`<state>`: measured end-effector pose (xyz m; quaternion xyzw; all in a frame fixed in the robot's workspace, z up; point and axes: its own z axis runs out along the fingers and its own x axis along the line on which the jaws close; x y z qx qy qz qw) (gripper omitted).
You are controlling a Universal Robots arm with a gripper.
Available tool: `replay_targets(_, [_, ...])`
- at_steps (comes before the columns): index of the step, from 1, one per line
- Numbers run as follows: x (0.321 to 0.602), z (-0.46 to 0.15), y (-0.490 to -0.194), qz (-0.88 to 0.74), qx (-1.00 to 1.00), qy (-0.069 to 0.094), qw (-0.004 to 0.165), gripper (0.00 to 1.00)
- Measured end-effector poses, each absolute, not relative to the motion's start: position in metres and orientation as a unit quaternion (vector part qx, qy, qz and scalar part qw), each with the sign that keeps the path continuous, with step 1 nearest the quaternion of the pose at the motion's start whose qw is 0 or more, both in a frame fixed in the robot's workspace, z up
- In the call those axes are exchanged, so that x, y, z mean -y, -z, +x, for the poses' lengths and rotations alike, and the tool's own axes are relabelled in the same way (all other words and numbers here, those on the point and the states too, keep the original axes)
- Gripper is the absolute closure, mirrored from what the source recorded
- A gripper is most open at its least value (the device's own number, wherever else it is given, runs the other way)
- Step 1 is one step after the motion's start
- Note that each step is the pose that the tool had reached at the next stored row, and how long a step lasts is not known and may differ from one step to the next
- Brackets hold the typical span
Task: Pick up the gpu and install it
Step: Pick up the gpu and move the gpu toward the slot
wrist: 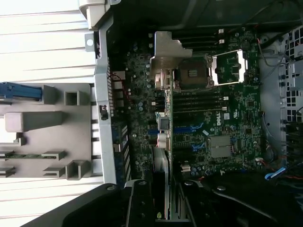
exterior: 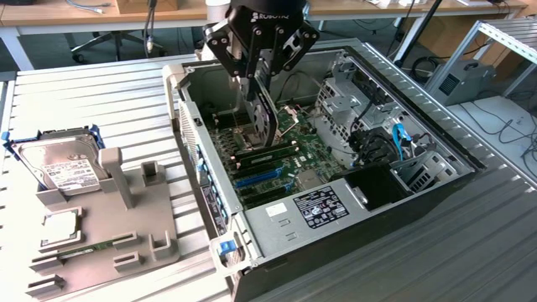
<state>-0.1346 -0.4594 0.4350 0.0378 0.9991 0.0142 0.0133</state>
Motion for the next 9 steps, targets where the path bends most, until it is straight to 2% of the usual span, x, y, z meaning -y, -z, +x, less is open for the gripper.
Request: replay_targets(9, [0.4594, -0.1275, -0.4351, 0.038, -0.999, -0.014, 0.013, 0.74])
